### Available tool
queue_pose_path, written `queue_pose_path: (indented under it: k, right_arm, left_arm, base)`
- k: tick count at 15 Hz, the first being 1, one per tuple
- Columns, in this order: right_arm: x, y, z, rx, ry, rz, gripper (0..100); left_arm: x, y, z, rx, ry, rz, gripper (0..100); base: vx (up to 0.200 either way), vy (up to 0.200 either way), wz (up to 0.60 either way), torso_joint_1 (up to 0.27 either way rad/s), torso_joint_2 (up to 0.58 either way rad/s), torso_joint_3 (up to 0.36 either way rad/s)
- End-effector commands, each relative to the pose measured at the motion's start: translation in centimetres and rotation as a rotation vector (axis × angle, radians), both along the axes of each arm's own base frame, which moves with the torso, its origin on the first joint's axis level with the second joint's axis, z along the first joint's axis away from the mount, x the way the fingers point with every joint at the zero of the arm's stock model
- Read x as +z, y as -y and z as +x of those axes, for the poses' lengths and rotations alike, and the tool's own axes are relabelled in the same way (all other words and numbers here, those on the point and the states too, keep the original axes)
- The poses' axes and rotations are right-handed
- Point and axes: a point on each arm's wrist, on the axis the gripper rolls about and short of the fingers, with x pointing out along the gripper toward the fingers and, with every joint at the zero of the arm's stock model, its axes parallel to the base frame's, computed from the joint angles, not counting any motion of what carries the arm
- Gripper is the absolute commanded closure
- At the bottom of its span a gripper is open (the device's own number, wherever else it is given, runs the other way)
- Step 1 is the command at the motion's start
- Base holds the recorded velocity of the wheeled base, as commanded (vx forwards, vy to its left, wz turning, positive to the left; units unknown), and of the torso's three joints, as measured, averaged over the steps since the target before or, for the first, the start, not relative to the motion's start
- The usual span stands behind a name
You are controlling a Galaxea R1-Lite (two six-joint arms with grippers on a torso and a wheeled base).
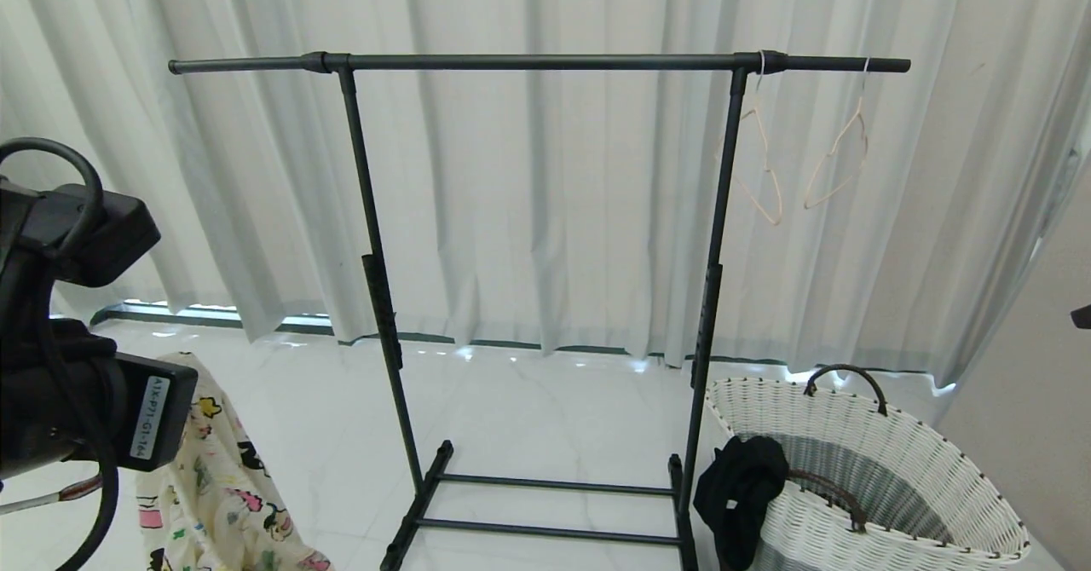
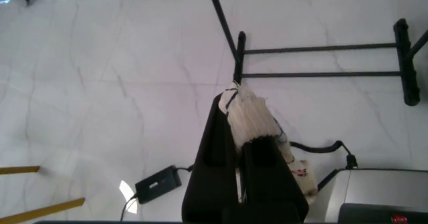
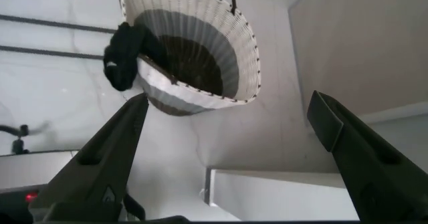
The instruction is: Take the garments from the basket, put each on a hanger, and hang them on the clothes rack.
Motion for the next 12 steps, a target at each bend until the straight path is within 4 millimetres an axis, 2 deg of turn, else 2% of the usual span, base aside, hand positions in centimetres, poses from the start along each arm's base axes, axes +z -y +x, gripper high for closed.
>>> queue_pose_path:
  k: [1,8,12]
  right_arm:
    - [0.0,-0.1,0.6,-0.011,0.014,0.017,0]
    - [0.4,0.0,2.8,-0.058,0.106,0.057,0]
    - [0.4,0.0,3.3,-0.060,0.117,0.058,0]
  left_arm:
    - [0.0,-0.1,-0.1,0.004,0.005,-0.002,100]
    - [0.1,-0.1,-0.1,0.015,0.013,0.007,100]
    - [0.1,-0.1,-0.1,0.016,0.012,0.006,100]
  base:
    - [0.000,0.000,0.00,0.149,-0.43,-0.276]
    - [0.000,0.000,0.00,0.184,-0.46,-0.283]
    - [0.000,0.000,0.00,0.212,-0.49,-0.278]
